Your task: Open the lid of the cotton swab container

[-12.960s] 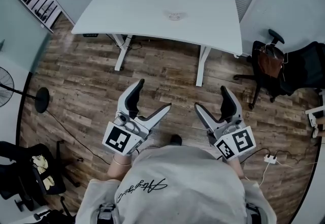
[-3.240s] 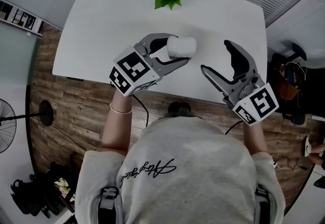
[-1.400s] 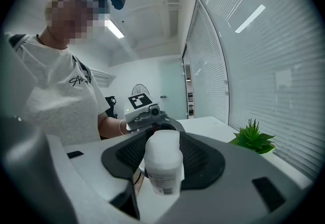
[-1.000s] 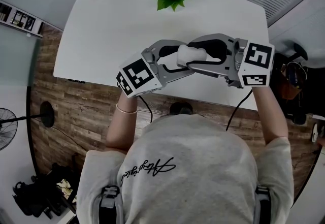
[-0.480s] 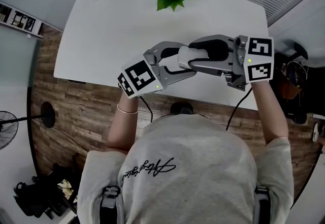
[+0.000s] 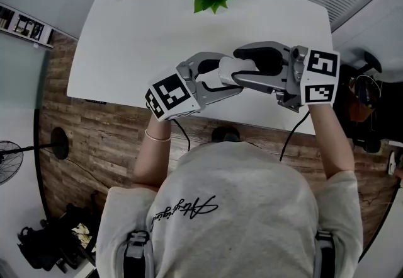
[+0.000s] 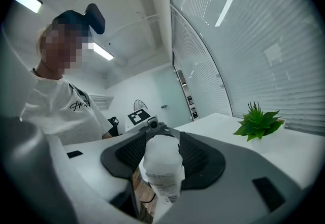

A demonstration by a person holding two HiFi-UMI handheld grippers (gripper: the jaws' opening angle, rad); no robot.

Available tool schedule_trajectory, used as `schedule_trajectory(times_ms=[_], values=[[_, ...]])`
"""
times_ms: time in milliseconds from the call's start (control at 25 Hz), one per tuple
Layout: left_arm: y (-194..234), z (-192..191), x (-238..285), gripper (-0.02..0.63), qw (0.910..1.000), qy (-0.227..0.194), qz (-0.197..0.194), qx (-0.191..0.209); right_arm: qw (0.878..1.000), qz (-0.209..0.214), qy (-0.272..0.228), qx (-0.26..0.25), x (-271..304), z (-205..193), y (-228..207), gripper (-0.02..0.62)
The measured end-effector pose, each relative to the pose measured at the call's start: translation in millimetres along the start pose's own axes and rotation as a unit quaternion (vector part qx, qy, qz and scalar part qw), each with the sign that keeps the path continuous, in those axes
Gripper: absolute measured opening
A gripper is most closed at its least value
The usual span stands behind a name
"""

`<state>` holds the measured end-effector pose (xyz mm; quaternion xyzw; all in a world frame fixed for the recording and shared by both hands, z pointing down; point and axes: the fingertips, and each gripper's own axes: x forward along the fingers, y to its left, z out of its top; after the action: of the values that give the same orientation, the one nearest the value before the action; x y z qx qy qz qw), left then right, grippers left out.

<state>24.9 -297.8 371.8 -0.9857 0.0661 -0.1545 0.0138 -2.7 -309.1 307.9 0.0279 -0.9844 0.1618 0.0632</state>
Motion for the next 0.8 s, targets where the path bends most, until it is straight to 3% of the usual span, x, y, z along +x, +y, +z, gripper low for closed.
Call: schedule_trajectory(times_ms=[200,520,800], values=[[-3,-6,2,0.241,0.9998,0.016,0.007,0.008,0.999,-0.034,-0.018,-0.031,-7,8,-2,0.174],[-5,-5,1,0.241,0.9999,0.013,0.007,0.007,0.997,-0.043,-0.024,-0.057,-7,14,5,0.089],[-11,-3,2,0.239,0.9999,0.009,0.003,0.010,0.996,-0.055,-0.039,-0.063,-12,20,4,0.051]])
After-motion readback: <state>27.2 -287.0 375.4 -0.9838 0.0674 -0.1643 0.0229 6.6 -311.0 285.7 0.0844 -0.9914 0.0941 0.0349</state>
